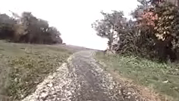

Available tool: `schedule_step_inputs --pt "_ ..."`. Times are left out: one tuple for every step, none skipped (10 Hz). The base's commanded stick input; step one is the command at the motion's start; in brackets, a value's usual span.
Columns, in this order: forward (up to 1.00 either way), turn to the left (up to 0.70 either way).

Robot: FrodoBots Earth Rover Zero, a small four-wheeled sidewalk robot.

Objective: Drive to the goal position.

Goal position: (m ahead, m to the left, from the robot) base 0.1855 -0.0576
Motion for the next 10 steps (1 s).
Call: schedule_step_inputs --pt "0.85 -0.29" --pt "0.85 -0.27" --pt "0.85 -0.17" --pt "0.85 -0.07" --pt "0.85 0.0" --pt "0.85 0.0" --pt "0.85 0.0" --pt "0.85 0.0" --pt "0.85 0.0" --pt "0.85 0.0"
